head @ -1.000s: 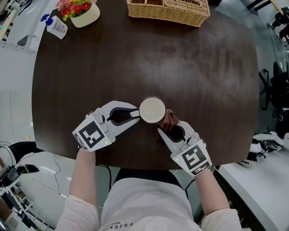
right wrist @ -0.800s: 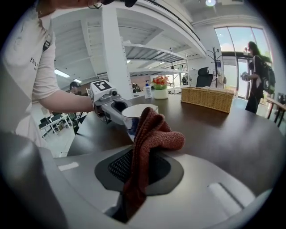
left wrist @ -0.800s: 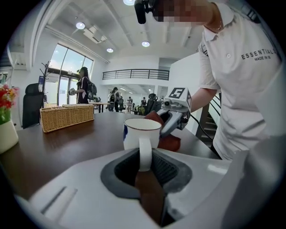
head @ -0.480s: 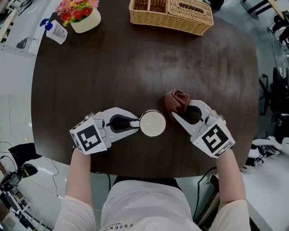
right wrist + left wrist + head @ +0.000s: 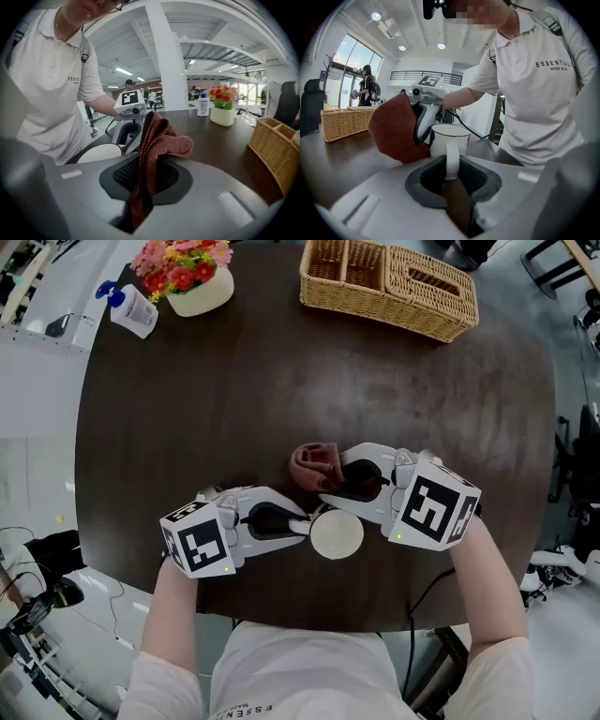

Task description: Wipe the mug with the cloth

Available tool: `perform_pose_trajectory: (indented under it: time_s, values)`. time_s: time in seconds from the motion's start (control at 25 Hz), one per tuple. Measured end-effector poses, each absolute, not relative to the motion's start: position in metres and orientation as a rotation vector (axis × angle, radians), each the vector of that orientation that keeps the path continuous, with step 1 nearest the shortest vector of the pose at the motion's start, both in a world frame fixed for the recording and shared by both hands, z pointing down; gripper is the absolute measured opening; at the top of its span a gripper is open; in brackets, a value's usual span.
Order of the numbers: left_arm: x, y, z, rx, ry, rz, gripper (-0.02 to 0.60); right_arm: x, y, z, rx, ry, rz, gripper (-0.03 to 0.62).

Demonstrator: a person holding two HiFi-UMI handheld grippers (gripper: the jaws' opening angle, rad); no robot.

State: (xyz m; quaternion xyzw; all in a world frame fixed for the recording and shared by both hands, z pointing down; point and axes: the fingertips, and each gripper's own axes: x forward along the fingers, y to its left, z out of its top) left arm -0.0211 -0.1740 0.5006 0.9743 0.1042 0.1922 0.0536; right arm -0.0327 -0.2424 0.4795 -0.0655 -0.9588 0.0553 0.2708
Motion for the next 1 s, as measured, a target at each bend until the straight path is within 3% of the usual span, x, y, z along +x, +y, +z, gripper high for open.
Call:
perform_pose_trajectory:
  time_s: [0.4,1.0]
  values:
    - [-0.021,-0.175,0.500,2.943,0.286,0.560,0.077,-0.048,-0.227,0.480,-0.627,-2.496,0.466,0.078]
    - [-0.024,-0.177,0.499,2.934,0.163,0.545,0.077,0.008,-0.226,0.491,-0.398,-2.576,0.699,0.078]
